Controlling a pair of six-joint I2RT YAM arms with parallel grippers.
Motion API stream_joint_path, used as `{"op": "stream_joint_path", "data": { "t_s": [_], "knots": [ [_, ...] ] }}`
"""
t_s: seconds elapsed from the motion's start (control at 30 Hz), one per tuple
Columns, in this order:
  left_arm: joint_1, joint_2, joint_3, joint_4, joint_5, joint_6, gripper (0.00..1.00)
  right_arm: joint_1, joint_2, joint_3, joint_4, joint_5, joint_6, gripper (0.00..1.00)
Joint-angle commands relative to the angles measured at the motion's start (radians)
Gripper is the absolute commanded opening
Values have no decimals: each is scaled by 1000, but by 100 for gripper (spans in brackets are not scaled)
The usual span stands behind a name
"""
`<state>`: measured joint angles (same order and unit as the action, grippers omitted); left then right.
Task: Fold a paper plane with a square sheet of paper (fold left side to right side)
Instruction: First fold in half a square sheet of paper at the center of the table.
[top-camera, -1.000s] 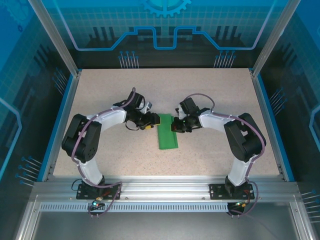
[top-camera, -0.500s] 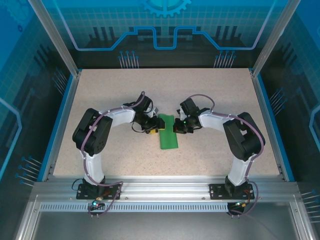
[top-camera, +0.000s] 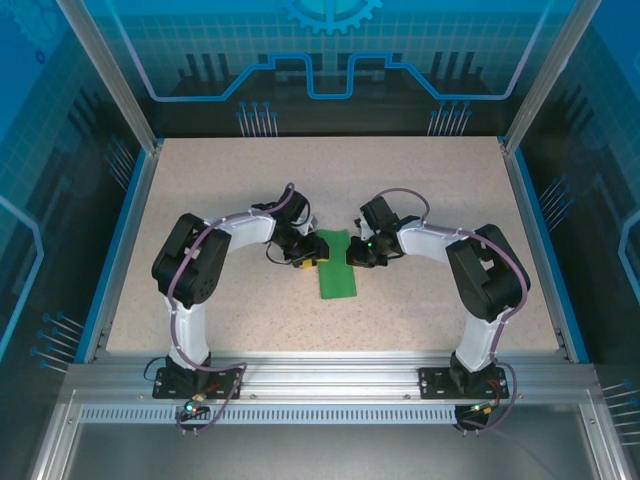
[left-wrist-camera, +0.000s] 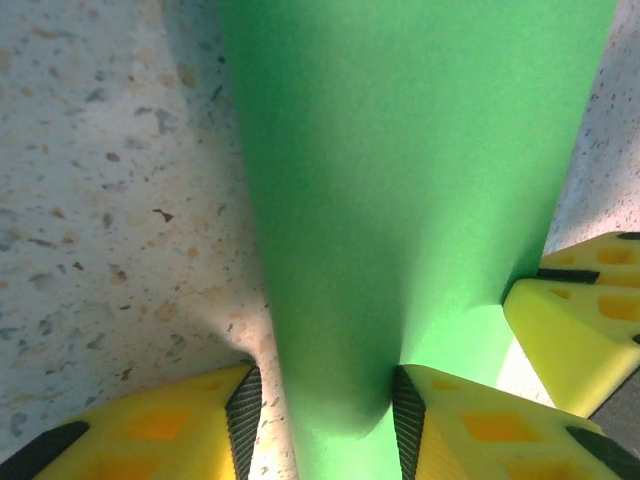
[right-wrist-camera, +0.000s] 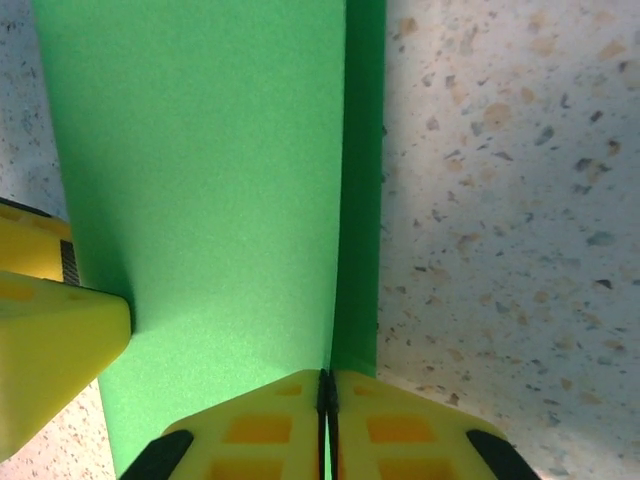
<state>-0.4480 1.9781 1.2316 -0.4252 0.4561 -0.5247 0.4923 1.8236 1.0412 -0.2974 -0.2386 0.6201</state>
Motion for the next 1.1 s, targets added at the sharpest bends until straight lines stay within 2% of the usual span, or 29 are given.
{"op": "stream_joint_path", "data": {
  "t_s": [0.0, 0.33, 0.73, 1.07],
  "knots": [
    [-23, 47, 20, -36, -33, -2, 43, -17, -37, -33, -8, 38, -10, 21],
    [-33, 79, 41, -67, -51, 9, 43, -73, -224, -156, 28, 155, 33, 47],
    [-38, 88, 48, -90, -74, 26, 41, -124, -401, -319, 134, 187, 110, 76],
    [-41, 87, 51, -96, -82, 32, 38, -135, -417, -334, 129, 188, 108, 79]
  ]
}}
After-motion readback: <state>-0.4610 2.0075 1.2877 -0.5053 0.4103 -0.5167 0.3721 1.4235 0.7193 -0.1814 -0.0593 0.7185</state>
